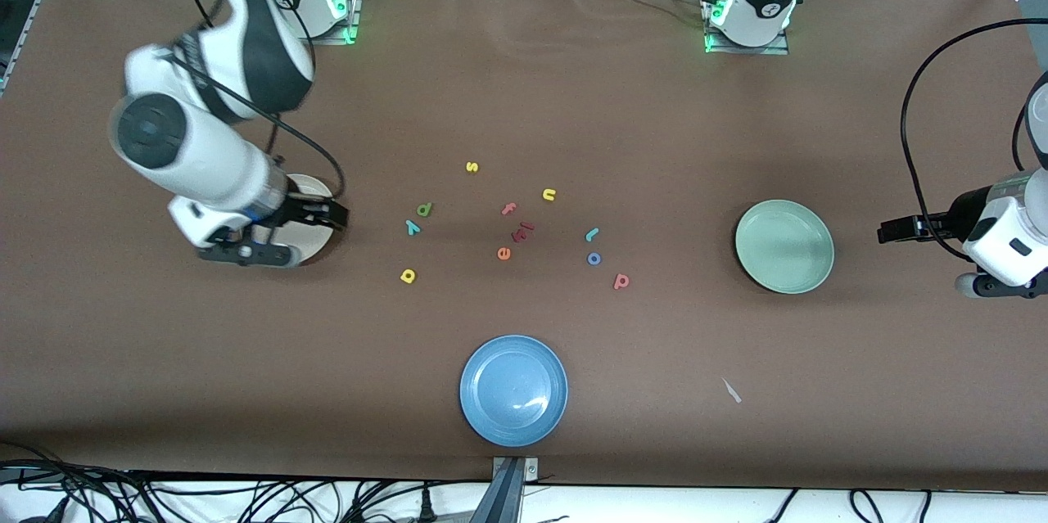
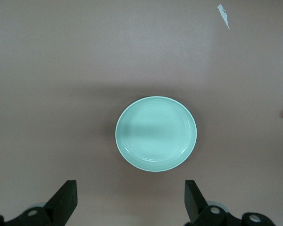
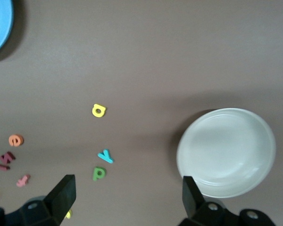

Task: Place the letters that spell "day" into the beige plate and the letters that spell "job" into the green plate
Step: 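Reach both grippers down to the yellow a and pink d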

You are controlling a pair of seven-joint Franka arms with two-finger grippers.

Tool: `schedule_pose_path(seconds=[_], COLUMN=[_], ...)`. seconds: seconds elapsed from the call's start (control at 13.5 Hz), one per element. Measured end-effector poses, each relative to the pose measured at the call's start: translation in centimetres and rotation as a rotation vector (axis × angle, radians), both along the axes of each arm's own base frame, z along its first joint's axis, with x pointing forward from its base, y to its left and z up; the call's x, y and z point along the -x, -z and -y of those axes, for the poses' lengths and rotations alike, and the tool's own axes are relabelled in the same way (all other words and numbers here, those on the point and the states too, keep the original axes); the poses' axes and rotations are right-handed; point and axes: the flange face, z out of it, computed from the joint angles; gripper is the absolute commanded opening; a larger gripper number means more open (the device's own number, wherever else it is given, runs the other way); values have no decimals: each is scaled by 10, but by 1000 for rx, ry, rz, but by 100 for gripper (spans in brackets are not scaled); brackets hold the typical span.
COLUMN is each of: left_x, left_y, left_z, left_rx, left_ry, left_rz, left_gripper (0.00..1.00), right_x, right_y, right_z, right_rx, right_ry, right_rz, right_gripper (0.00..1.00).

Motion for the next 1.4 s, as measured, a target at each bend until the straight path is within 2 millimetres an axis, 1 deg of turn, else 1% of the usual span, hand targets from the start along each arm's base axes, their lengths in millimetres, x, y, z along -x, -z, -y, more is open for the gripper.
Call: schedule_pose_path(seconds=[0.15, 0.3, 0.37, 0.52, 0.59, 0.67, 0.81, 0.89, 1.04, 1.4], left_x=[-1, -2, -3, -3, -3, -3, -3, -3, -2, -2], left_y=[13, 26, 29, 30, 31, 31, 32, 34, 37, 39], left_z=[7, 15, 17, 17, 17, 18, 19, 21, 25, 31], left_rx=[15, 57, 64, 66, 66, 66, 66, 66, 66, 66], left_ry=[6, 5, 5, 5, 5, 5, 7, 10, 16, 22], left_rz=[-22, -42, -47, -49, -49, -50, -53, -56, -62, -67], left_gripper=[100, 100, 100, 100, 100, 100, 100, 100, 100, 100], right_x=[-4, -6, -5, -5, -7, -8, -9, -9, -11, -10], right_y=[41, 83, 102, 134, 146, 157, 173, 178, 185, 203], right_z=[-26, -48, -58, -67, -67, -67, -66, -65, -63, -67], right_rx=[-5, -4, 11, 45, 44, 39, 38, 39, 37, 24], right_ry=[20, -9, -36, -71, -76, -76, -75, -75, -71, -63], right_rz=[17, 38, 54, 78, 87, 96, 97, 94, 99, 113], right_gripper=[100, 76, 68, 64, 60, 60, 60, 60, 60, 60])
